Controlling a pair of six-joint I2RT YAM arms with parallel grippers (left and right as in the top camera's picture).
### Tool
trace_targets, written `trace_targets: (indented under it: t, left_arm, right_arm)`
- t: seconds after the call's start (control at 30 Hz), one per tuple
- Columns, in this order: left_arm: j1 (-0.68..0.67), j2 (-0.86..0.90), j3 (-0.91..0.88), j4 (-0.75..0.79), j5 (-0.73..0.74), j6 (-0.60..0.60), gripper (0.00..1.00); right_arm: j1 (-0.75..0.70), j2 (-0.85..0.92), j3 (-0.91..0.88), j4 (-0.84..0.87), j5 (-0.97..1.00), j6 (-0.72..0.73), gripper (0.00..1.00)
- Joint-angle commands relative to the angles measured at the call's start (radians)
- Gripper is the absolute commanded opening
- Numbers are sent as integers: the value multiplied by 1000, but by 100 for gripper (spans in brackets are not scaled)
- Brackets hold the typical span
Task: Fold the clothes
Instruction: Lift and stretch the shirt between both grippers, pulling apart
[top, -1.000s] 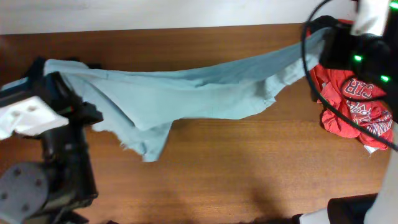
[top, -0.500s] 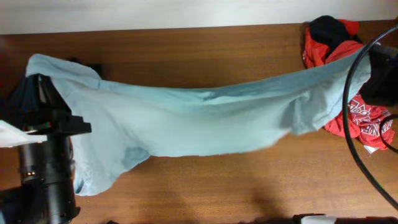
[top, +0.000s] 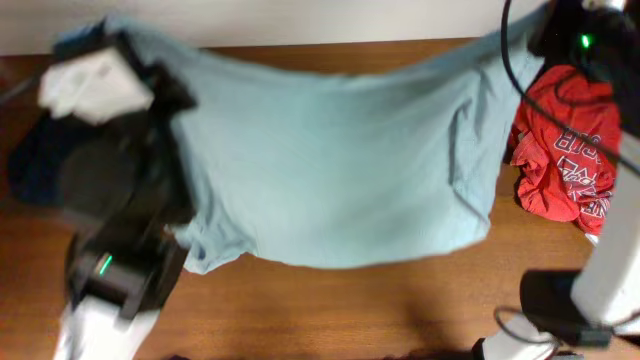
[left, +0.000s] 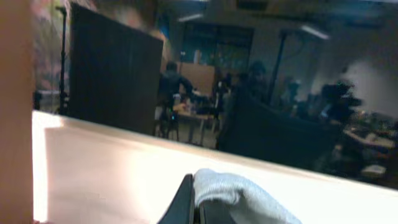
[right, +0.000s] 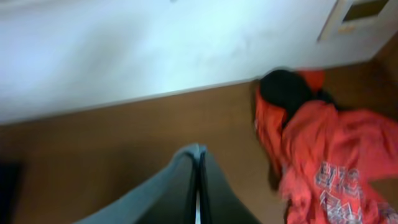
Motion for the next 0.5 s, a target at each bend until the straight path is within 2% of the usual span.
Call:
trace_targets:
  t: [0.0,0.1,0.23,0.3,0.47]
  left_arm:
    - [62,145,9,149,80,90,1]
    - [121,278,9,374,112,90,1]
    - [169,377,18,569,132,90,1]
    - [193,391,39,601,145,90,0]
    - [281,391,146,587,287,79,1]
  right_arm:
    - [-43,67,3,62,20,-10,4]
    - [-63,110,3,158,-5,-18,4]
    - [-68,125,3,295,-22,-63,4]
    - [-68,123,3,368,-24,-74,4]
    - [-68,113,4,544,-39,-73,4]
